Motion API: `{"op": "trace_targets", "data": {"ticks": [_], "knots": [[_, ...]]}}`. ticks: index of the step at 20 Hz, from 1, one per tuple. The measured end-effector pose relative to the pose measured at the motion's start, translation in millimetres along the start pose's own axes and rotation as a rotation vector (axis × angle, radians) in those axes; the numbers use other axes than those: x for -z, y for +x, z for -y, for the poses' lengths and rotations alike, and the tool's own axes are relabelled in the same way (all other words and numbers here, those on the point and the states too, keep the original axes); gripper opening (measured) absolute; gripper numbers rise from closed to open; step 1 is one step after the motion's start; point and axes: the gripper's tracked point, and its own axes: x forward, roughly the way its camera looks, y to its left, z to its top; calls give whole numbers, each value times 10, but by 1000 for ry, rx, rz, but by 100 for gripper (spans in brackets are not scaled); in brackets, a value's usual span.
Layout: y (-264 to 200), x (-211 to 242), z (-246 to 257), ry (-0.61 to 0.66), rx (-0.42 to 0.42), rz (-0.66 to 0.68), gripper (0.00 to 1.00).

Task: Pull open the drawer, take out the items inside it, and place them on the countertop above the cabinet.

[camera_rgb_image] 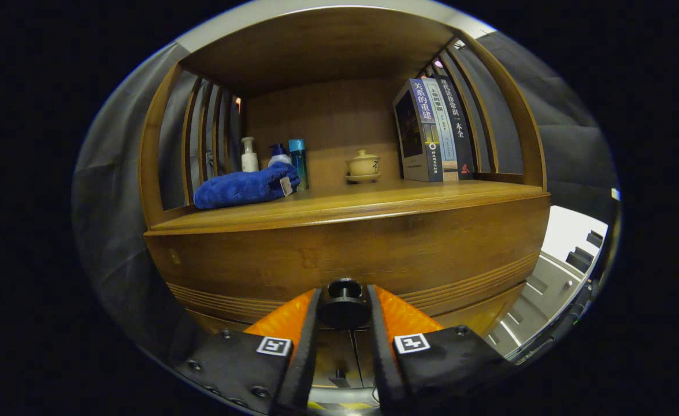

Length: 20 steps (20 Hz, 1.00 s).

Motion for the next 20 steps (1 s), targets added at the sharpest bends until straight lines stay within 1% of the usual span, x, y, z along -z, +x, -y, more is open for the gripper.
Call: {"op": "trace_targets", "data": {"ticks": [1, 2, 3, 10, 14, 20], "knots": [[-17, -13, -2, -20, -4, 10, 45], [-9, 3, 2, -42, -3, 13, 44], [-5, -13, 7, -62, -1, 19, 38], [-190, 32, 18, -76, -24, 12, 38], [-469, 82, 29, -52, -29, 10, 38], [-919, 167, 24, -58, -35, 9, 37]]}}
